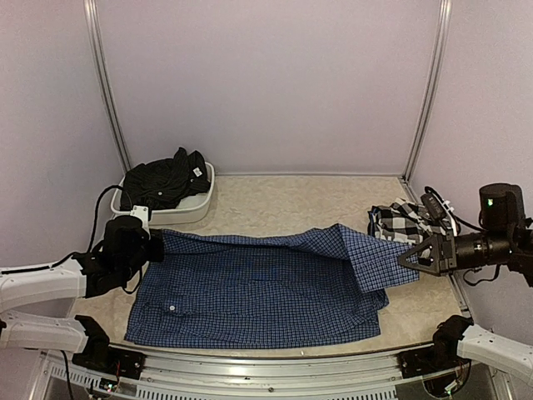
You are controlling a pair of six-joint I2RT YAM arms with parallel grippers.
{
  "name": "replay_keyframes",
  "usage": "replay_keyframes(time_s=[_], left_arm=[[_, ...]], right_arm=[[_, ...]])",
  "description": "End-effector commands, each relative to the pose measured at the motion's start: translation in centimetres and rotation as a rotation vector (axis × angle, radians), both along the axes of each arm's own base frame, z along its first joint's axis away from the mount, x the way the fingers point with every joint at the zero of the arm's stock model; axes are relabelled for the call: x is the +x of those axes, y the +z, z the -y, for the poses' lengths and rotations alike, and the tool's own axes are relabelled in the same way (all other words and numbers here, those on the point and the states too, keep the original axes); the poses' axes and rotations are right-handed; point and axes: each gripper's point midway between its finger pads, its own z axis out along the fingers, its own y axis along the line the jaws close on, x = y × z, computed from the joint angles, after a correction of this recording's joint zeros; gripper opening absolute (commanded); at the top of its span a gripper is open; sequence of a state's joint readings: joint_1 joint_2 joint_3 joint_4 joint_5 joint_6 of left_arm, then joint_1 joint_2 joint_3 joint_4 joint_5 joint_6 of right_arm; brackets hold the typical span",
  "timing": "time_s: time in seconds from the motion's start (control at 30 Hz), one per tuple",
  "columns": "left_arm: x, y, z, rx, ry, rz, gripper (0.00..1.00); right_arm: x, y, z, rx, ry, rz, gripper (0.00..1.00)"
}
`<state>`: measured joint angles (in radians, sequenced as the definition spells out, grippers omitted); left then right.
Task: Fold and stack the long sleeve shirts
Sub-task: Fold the 1/3-folded shirt at the center of the board.
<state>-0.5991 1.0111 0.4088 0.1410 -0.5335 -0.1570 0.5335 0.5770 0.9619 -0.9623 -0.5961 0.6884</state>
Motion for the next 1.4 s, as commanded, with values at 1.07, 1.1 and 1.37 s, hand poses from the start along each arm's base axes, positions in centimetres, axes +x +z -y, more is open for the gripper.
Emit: replay_keyframes(time_s=[1.07, 1.1, 1.37], left_arm=[[0.7, 2.2, 2.4, -0.267, 0.020, -0.009, 0.76], [0.8, 2.0, 2.8, -0.289, 0.005, -0.027, 0.76], [-0.1, -2.0, 5.9, -0.408, -0.071, -0.243, 0.80]], right_arm=[[-1.9, -12.2, 1.9, -0.250, 0.041, -0.202, 0.83], [-1.9, -12.0, 1.9, -0.251, 0.036, -0.196, 0.87], [2.3, -8.4, 2.3, -0.297, -0.081, -0.048, 0.91]])
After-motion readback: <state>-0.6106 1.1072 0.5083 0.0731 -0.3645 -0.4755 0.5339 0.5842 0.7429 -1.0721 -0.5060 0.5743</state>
